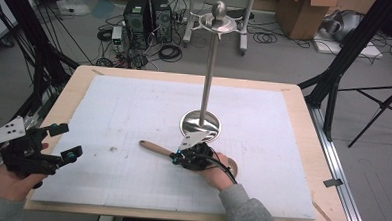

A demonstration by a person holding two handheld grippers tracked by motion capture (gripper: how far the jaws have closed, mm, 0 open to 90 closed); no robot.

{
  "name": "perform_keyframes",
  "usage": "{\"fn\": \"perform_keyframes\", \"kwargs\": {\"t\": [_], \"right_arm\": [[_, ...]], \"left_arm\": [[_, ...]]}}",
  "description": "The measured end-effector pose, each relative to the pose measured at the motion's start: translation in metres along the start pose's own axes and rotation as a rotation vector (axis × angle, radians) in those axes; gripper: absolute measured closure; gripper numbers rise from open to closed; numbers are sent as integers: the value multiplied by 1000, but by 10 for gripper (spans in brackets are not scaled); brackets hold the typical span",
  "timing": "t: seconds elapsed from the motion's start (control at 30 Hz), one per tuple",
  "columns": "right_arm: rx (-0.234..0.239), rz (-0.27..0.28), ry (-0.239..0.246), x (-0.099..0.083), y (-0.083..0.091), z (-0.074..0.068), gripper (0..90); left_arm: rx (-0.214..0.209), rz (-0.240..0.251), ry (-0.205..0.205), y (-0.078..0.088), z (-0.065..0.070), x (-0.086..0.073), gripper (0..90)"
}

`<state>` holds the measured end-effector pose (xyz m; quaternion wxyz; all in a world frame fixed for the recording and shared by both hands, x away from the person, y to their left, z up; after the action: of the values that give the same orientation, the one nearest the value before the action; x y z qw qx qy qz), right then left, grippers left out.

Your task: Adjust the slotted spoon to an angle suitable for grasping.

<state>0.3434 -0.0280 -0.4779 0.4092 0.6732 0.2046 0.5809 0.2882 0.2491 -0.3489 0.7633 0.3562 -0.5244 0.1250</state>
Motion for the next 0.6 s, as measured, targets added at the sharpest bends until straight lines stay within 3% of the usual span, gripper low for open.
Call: {"fn": "perform_keyframes", "kwargs": {"t": [0.17,0.2,0.23,0.27,0.37,0.43,0.47,0.6], "right_arm": [[-10,19,-11,3,8,1,757],[-14,17,-16,3,11,2,671],[-14,17,-16,3,11,2,671],[-19,12,-15,3,14,2,609],[-22,21,-8,4,17,2,606],[-17,22,1,5,19,1,563],[-25,14,9,5,20,1,486],[-26,10,3,5,21,2,412]], "left_arm": [[-17,8,-14,0,5,3,18],[-13,5,-11,-1,4,3,18],[-13,5,-11,-1,4,3,18],[-7,4,-7,-1,2,2,18],[-4,6,-5,-1,1,1,18],[-4,10,-9,-1,1,1,18],[-4,12,-11,0,2,2,18],[-7,11,-14,-1,2,2,18]]}}
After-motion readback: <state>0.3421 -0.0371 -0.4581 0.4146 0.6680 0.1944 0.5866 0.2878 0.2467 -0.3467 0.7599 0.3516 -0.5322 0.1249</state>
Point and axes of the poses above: each handheld gripper's, and its own axes: y roughly backward along the jaws, x roughly out of its top, z roughly to its right, the point moved 9 cm from there along -y, roughly forward along the jaws, and after that the axes turned 13 degrees about -z, right-handed, at the moved point
